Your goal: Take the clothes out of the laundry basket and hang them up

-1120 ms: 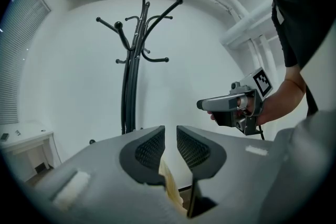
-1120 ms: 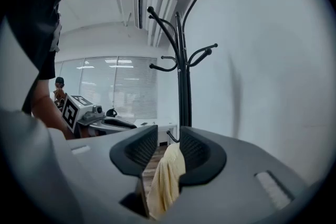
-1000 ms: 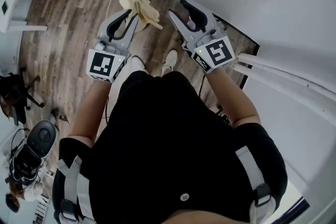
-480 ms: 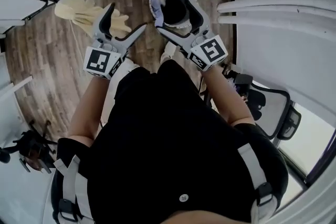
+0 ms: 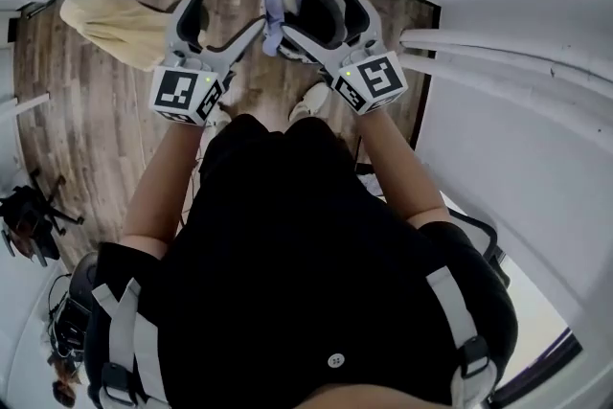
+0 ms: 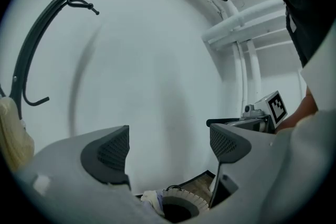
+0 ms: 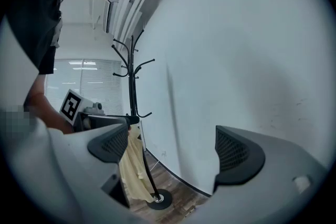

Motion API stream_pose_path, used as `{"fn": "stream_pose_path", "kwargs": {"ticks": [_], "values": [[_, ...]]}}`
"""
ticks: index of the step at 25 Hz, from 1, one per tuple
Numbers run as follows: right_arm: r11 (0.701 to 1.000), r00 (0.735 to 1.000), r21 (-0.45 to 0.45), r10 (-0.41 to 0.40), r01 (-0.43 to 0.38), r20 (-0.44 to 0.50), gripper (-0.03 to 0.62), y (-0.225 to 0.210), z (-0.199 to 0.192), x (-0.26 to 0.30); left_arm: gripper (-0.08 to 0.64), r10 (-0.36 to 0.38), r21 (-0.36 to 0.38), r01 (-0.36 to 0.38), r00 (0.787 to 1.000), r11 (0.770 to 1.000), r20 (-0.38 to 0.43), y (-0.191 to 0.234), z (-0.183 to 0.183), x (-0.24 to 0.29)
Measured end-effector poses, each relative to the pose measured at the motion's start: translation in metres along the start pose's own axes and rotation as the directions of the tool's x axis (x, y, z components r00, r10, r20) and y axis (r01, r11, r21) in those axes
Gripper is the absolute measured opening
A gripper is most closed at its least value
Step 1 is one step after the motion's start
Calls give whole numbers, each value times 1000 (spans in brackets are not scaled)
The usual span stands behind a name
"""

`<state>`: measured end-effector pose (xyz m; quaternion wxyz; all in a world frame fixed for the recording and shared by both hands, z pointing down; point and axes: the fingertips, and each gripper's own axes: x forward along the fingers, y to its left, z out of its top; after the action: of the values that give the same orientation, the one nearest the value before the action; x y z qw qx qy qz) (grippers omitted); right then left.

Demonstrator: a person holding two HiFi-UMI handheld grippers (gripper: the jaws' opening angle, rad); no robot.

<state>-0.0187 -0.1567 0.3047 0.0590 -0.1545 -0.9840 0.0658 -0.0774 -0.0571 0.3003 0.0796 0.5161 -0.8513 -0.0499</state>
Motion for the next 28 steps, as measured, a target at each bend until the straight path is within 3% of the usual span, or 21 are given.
{"fn": "stream_pose_path", "kwargs": {"ticks": [4,10,17,22,28], "values": [[998,998,29,57,-56,-23,500,-55,-19,-8,486,173,-72,-174,985,982,-24,-18,-22,33],[996,989,76,59,-49,-138,488,-113,-75,21,485,263,-108,-281,953,954,-151,-3,-95,88],[987,963,146,-24,65,-269,459,-184,-189,89,483,288,-169,-349,909,922,-302,70,-222,159],[967,921,177,-106,183,-374,457,-244,-281,134,483,259,-228,-382,865,896,-431,115,-328,210],[937,869,213,-147,275,-473,445,-283,-375,171,483,232,-257,-417,814,872,-533,152,-423,239]]}}
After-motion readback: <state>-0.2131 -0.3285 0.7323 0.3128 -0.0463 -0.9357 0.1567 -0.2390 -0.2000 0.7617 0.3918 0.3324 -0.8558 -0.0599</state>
